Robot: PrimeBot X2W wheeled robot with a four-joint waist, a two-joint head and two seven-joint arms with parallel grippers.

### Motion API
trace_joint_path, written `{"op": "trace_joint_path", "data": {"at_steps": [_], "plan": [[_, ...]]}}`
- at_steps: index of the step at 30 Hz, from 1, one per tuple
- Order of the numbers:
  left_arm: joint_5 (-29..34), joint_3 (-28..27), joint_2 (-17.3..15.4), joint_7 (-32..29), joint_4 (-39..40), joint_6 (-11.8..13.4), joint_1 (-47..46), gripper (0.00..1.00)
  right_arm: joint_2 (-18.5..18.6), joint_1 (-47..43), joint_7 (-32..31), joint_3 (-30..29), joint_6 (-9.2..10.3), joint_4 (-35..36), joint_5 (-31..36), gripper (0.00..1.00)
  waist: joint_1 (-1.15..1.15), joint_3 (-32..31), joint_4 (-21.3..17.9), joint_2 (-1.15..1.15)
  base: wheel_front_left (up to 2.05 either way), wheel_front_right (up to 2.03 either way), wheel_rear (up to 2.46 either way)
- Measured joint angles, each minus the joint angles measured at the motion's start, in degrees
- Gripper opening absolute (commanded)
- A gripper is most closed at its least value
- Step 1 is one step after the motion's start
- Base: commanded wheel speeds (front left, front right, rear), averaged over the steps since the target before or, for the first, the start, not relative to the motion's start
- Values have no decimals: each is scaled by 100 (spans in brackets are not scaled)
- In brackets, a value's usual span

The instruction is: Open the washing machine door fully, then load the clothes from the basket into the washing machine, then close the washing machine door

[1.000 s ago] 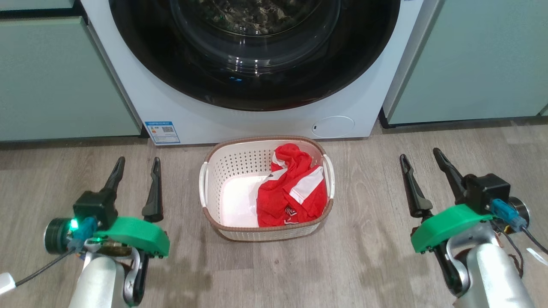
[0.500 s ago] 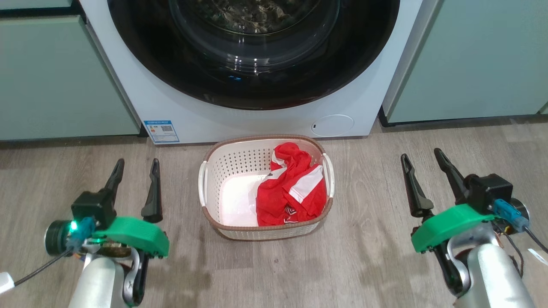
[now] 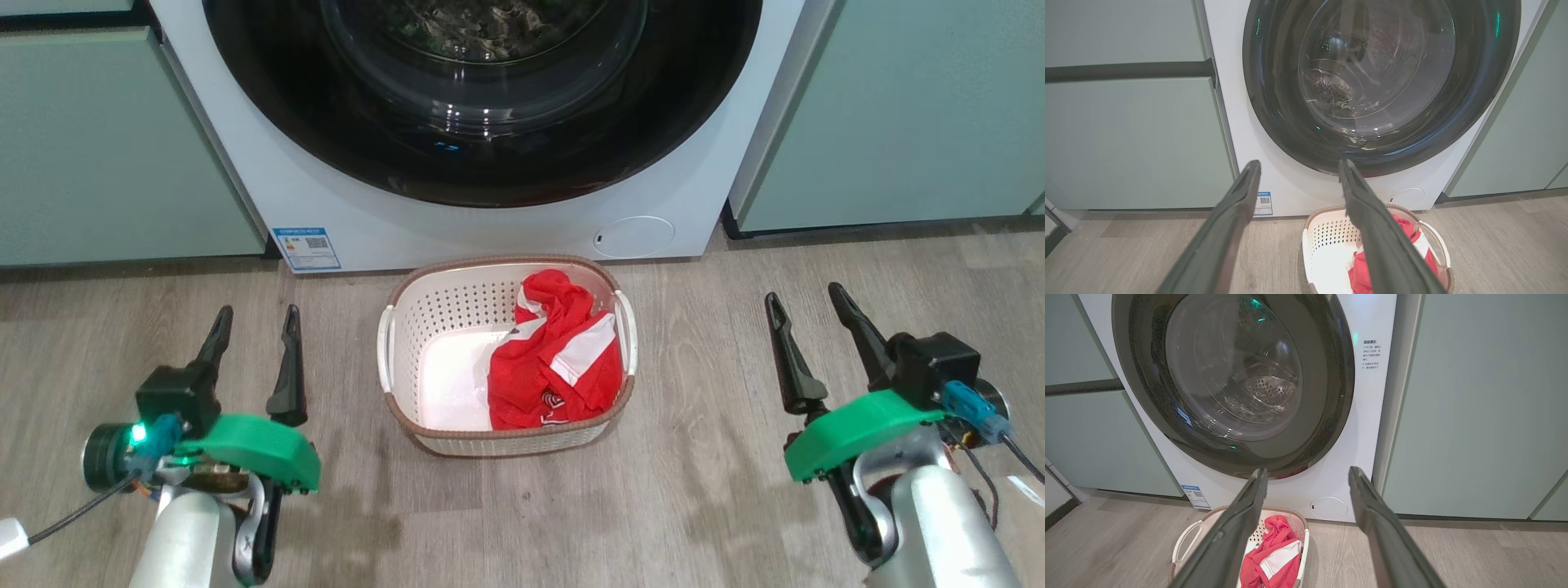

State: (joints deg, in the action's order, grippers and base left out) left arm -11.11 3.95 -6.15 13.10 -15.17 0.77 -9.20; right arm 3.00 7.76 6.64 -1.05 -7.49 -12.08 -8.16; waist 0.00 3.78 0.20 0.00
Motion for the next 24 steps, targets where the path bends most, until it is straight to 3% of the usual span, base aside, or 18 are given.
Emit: {"op": "trace_joint_path", "data": {"at_steps": [9,24], "plan": [[0,51,-53,1,-37,26,-22,100,-2,1,-1,-2,0,-1,-5,100,0,33,-9,0,33,36,-69],[0,149,-134,1,-46,93,-40,100,-42,16,0,-56,0,-41,-99,100,0,64,-84,0,114,119,-233]]}}
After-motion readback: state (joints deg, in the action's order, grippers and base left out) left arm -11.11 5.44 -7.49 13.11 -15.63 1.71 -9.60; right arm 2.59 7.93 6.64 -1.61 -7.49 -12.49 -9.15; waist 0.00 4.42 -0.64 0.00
